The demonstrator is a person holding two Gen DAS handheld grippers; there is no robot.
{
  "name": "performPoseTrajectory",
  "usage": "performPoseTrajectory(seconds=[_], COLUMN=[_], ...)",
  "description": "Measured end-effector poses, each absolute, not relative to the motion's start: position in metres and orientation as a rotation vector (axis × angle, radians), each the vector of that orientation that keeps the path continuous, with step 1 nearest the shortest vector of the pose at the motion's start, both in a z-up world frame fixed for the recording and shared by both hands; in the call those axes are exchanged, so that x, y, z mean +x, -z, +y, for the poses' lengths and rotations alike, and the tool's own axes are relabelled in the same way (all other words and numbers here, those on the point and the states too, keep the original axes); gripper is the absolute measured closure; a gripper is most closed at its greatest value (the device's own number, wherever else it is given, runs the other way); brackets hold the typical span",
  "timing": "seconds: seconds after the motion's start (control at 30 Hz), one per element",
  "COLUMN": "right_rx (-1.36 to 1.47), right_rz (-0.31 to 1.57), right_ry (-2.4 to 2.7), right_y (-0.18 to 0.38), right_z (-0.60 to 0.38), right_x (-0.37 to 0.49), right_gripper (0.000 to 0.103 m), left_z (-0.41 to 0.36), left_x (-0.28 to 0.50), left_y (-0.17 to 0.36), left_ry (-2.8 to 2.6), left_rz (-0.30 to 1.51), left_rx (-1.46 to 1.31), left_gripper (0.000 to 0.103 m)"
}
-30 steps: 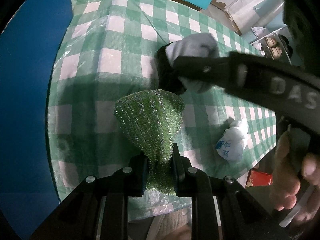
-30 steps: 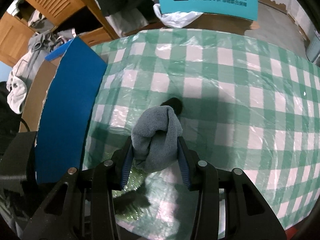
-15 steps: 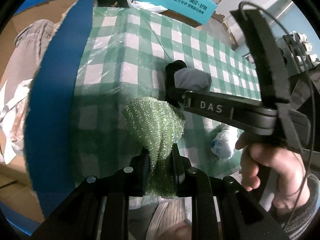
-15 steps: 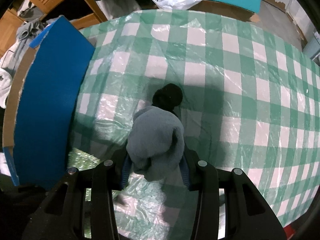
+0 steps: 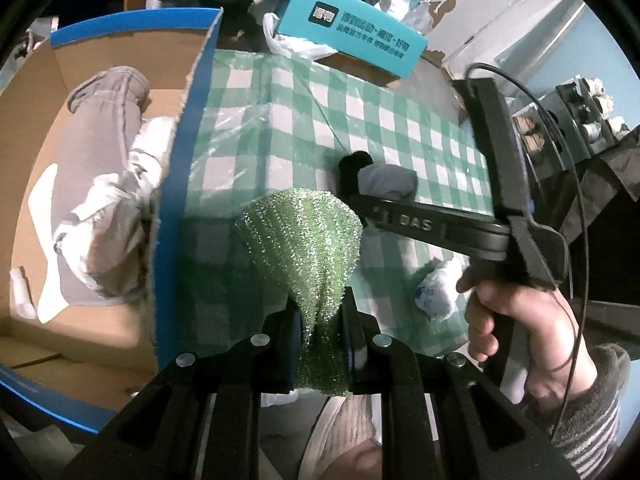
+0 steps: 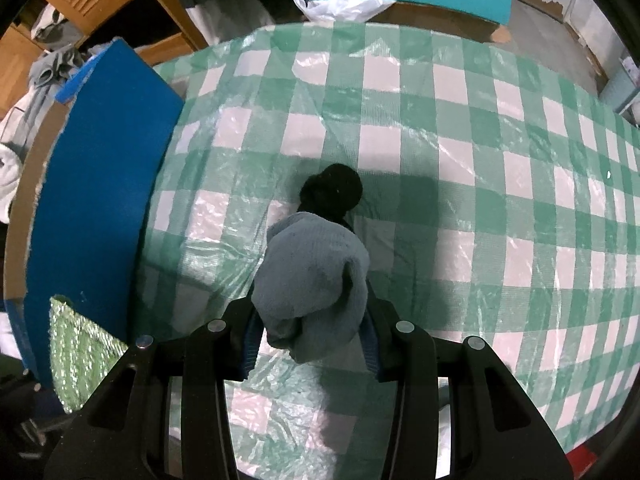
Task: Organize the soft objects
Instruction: 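Carry the green mesh pad and grey sock over the cardboard box with both grippers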
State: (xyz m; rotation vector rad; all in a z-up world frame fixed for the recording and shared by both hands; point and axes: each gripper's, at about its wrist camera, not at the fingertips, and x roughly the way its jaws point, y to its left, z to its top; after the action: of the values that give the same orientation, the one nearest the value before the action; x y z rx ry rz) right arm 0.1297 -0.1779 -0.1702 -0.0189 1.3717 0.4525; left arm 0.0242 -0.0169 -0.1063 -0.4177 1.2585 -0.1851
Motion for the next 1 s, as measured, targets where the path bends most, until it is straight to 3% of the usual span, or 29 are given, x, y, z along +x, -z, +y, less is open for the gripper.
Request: performPoseTrajectory(seconds=[1.0], right_rx=[-0.004], right_rz=[1.178], right_ry=[-0.614], right_y=[0.062], right_z=[-0.135], right_x=[0.091], right_gripper=[0.066], left_z=[0.047], left_x=[0.014], left_y=[0.032], left_ry=[0.071], left_rz=[1.061], left_rx=[-0.392], left_gripper=[0.086])
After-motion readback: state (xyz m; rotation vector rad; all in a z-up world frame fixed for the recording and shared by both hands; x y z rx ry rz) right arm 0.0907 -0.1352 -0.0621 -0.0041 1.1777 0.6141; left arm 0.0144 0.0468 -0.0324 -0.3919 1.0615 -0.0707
